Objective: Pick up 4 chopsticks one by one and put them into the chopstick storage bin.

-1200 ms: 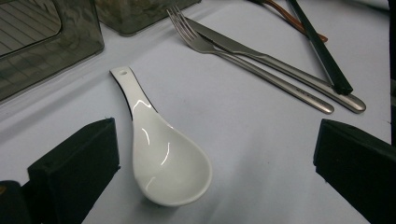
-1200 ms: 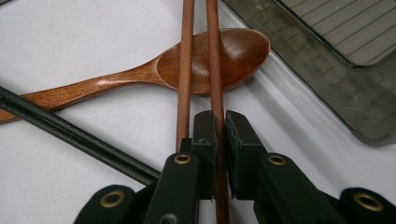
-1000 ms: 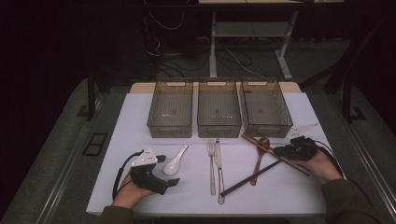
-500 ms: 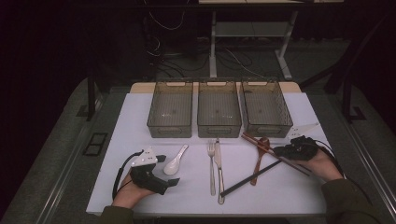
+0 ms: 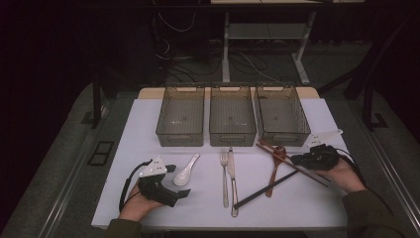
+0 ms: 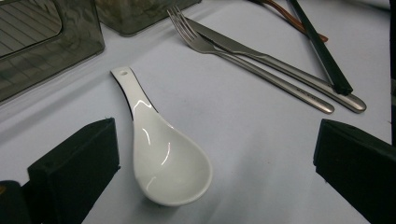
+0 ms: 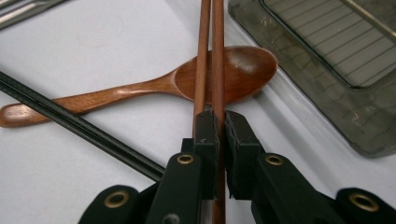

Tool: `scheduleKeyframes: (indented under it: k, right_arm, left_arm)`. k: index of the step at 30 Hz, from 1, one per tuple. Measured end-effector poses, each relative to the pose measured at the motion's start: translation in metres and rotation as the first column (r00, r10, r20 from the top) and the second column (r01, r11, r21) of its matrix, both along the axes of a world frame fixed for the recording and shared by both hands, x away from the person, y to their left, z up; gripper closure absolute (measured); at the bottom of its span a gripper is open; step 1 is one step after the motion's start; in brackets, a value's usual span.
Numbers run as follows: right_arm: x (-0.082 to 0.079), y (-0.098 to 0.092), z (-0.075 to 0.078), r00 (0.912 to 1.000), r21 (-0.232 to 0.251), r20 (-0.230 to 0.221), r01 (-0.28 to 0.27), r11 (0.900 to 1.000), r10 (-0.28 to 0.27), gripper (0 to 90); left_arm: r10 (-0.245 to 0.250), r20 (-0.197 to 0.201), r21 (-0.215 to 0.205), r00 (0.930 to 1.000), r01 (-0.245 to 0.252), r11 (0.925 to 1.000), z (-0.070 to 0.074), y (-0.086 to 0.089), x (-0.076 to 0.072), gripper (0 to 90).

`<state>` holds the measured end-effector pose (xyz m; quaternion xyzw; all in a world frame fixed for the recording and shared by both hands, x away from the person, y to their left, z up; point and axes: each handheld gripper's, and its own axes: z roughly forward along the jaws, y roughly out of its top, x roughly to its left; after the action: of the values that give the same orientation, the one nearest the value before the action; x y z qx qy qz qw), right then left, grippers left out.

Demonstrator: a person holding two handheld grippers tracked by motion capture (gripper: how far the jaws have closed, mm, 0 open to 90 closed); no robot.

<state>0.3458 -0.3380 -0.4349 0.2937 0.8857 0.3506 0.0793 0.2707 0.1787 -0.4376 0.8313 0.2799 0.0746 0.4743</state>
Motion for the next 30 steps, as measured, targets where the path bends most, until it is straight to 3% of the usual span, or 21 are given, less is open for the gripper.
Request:
scheduleKeyframes:
  k: [19, 30]
  right_arm:
    - [-0.008, -0.004, 0.015, 0.9999, 0.071, 0.013, -0.003, 0.997, 0.002, 84.0]
    - [-0.013, 0.007, 0.023, 0.9998, 0.122, -0.001, -0.018, 0.992, 0.018, 83.9]
  left_arm:
    - [0.007, -0.003, -0.005, 1.0000, -0.007, 1.0000, 0.000, 0.000, -0.001, 0.0]
    - [0.017, -0.005, -0.017, 0.9998, -0.018, 0.9997, 0.000, 0.000, -0.001, 0.0]
